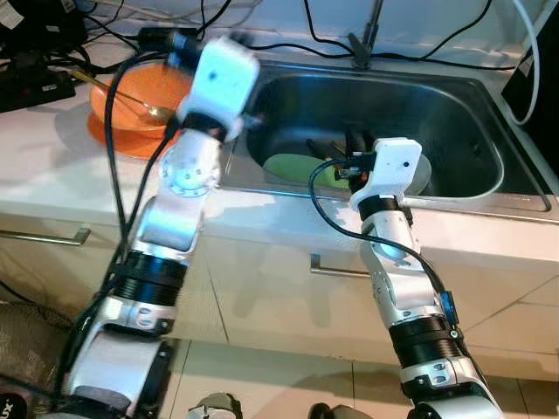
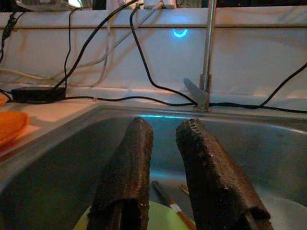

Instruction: Kitchen organization

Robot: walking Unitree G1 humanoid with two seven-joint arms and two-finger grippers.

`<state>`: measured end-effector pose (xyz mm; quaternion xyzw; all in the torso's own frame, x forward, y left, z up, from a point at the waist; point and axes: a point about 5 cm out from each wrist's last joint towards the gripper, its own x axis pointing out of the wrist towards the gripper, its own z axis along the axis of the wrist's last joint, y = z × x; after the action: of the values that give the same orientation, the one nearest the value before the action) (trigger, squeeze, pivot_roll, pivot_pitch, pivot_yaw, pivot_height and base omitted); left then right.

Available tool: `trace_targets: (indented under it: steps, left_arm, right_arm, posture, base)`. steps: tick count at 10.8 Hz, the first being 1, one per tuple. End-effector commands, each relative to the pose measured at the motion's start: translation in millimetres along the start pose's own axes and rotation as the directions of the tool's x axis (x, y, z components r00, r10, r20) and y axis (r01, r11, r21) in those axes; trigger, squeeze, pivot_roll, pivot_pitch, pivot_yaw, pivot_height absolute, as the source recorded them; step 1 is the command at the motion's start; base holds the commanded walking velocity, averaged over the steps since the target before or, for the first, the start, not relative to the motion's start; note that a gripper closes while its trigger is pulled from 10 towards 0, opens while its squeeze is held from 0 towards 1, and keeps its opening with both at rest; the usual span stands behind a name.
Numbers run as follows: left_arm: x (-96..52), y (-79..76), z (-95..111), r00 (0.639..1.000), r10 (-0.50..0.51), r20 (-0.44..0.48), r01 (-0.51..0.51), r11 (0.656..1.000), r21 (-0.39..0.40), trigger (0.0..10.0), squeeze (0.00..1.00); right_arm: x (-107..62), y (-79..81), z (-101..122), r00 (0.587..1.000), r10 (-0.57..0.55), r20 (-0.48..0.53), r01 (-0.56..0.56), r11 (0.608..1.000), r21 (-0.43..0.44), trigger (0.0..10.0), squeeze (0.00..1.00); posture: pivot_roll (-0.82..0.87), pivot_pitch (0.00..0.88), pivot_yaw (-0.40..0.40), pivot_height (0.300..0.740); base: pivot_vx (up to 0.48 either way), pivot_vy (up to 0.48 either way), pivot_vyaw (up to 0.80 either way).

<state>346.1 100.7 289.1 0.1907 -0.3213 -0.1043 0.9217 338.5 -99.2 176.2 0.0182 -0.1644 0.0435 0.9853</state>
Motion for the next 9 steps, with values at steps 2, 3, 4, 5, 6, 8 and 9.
trace_targets:
  steps: [2, 3, 4, 5, 6, 8, 9]
  left_arm:
    - [4.8, -10.9, 18, 0.994, -0.063, 0.088, 0.075, 0.987, -0.143, 10.0, 0.00]
    - [4.3, -18.9, 19, 0.989, -0.107, 0.101, 0.130, 0.955, -0.266, 10.0, 0.00]
    - [2.7, -25.7, 23, 0.980, -0.145, 0.134, 0.188, 0.894, -0.407, 10.0, 0.00]
    - [2.0, -26.8, 26, 0.978, -0.146, 0.152, 0.206, 0.812, -0.545, 10.0, 0.00]
    - [2.0, -23.5, 25, 0.977, -0.137, 0.161, 0.209, 0.728, -0.653, 10.0, 0.00]
    - [0.3, -24.5, 24, 0.974, -0.154, 0.164, 0.224, 0.629, -0.744, 10.0, 0.00]
    - [-0.8, -24.7, 22, 0.974, -0.162, 0.161, 0.227, 0.603, -0.765, 10.0, 0.00]
  right_arm:
    - [2.9, 0.0, 4, 1.000, 0.001, 0.012, -0.001, 1.000, -0.008, 10.0, 0.00]
    - [3.5, 0.3, 5, 1.000, 0.005, 0.016, -0.004, 1.000, -0.011, 10.0, 0.00]
    - [3.9, 0.3, 5, 1.000, 0.009, 0.018, -0.009, 1.000, -0.012, 10.0, 0.00]
    - [4.0, 1.6, 5, 0.999, 0.030, 0.016, -0.030, 1.000, -0.009, 10.0, 1.00]
    - [2.5, 6.8, 4, 0.997, 0.075, 0.014, -0.075, 0.997, -0.012, 10.0, 1.00]
    - [2.2, 14.8, 6, 0.990, 0.137, 0.024, -0.136, 0.990, -0.037, 10.0, 1.00]
    - [2.4, 17.1, 7, 0.988, 0.153, 0.029, -0.152, 0.988, -0.038, 10.0, 1.00]
  posture:
    - [0.08, 0.080, -0.040, 0.740]
    - [0.08, 0.080, -0.040, 0.740]
    - [0.08, 0.079, -0.039, 0.740]
    - [0.08, 0.080, -0.039, 0.740]
    - [0.08, 0.081, -0.038, 0.740]
    - [0.07, 0.080, -0.038, 0.740]
    - [0.07, 0.077, -0.035, 0.740]
  base:
    - [0.000, 0.000, 0.00]
    - [0.000, 0.000, 0.00]
    - [0.000, 0.000, 0.00]
    - [0.000, 0.000, 0.00]
    - [0.000, 0.000, 0.00]
    - [0.000, 0.000, 0.00]
    - [0.000, 0.000, 0.00]
